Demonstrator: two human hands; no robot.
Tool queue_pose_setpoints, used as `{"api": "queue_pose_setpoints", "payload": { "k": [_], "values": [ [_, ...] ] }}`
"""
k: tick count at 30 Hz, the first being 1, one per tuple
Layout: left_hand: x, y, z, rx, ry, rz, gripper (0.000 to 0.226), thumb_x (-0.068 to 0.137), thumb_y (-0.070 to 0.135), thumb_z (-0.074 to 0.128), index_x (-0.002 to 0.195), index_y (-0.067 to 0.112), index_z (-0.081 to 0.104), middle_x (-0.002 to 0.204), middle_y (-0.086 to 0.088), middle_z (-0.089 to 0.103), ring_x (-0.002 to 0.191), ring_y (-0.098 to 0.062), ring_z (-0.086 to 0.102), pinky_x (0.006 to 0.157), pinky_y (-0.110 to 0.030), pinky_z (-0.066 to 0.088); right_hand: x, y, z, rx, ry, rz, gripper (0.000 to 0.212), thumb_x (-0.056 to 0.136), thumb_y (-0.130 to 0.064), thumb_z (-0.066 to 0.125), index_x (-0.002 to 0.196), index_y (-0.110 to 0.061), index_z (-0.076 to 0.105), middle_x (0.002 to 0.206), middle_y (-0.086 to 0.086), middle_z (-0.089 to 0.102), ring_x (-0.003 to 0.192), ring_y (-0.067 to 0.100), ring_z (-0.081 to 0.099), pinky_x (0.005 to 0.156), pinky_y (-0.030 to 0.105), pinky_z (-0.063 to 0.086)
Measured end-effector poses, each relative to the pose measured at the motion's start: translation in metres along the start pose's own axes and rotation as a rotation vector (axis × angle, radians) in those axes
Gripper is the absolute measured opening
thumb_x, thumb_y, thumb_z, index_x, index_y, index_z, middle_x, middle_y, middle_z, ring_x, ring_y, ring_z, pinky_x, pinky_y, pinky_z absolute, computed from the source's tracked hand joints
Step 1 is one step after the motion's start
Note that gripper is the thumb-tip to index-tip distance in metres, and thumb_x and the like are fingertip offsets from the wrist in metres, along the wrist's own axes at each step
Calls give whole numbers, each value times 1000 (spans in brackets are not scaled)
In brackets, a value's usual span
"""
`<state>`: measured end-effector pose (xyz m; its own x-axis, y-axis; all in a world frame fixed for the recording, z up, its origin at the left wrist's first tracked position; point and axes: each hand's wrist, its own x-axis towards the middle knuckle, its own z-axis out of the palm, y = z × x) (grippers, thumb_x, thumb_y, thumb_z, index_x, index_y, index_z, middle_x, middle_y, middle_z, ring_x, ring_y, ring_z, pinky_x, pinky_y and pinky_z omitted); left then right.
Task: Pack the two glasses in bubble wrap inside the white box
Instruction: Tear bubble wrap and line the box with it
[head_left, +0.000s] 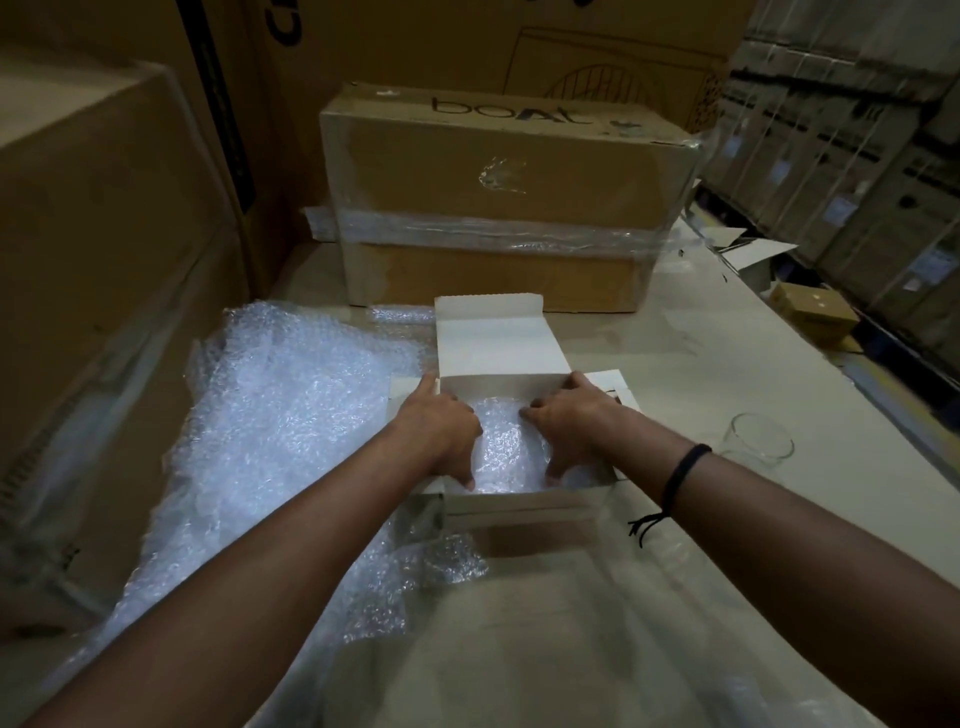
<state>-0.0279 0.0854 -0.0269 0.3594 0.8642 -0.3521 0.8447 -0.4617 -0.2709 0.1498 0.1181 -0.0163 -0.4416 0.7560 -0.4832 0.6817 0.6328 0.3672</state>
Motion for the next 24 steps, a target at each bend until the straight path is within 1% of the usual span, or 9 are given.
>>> {"api": "queue_pose_setpoints", "payload": {
  "k": [3,5,8,11,13,15,19,21,24],
  "values": [
    [-1,-4,-4,-105,24,5,67,74,67,65,130,31,58,137,3,57,133,-22,42,114,-56,-2,2,1,0,35,-14,4,98,65,-70,71,143,-20,40,142,0,52,129,21,49,112,45,25],
    [-6,-10,-8,-200,130,14,57,78,62,65,125,29,63,134,5,59,132,-18,43,114,-54,-2,-5,5,-9,65,-37,12,93,72,-62,73,147,-21,36,148,0,46,134,23,44,113,43,27],
    [-12,-13,-11,-161,227,15,51,76,67,62,110,29,70,123,7,65,126,-18,46,112,-53,1,-16,7,-21,83,-37,-4,92,78,-56,72,152,-24,27,155,2,34,138,26,39,111,43,31],
    [-12,-3,-9,-10,69,-13,62,72,75,59,114,30,68,123,4,64,130,-22,41,112,-59,-3,-10,-3,-19,106,-25,-62,107,74,-61,73,155,-30,12,162,4,16,144,30,28,116,47,27],
    [-8,4,-4,38,-10,-36,58,74,70,60,118,31,66,129,2,61,134,-26,35,112,-61,-7,0,-9,-10,109,-53,-67,111,72,-63,73,155,-31,6,164,4,9,145,33,25,117,48,23],
    [-5,10,-2,62,-55,-44,52,77,65,60,116,31,67,130,1,60,135,-29,34,111,-62,-8,7,-15,1,131,-68,-68,109,75,-59,72,156,-29,6,164,7,8,145,33,25,118,49,22],
    [-3,12,-7,56,-102,-55,53,78,66,61,115,28,65,129,0,61,137,-29,34,112,-62,-9,10,-16,6,178,-72,-63,106,77,-54,73,156,-28,6,163,8,9,146,31,24,119,49,18],
    [-6,9,-11,-9,-65,-51,57,80,69,56,119,29,65,128,0,62,136,-26,37,112,-60,-10,1,-7,-3,216,-44,-48,109,74,-55,75,156,-28,8,163,4,14,145,28,27,119,48,18],
    [-10,1,-17,-133,56,-42,57,82,68,52,127,32,61,127,1,63,132,-23,42,113,-58,-4,-16,10,-16,161,21,-12,100,70,-56,78,151,-25,28,155,1,34,140,24,35,117,47,23]
  ]
}}
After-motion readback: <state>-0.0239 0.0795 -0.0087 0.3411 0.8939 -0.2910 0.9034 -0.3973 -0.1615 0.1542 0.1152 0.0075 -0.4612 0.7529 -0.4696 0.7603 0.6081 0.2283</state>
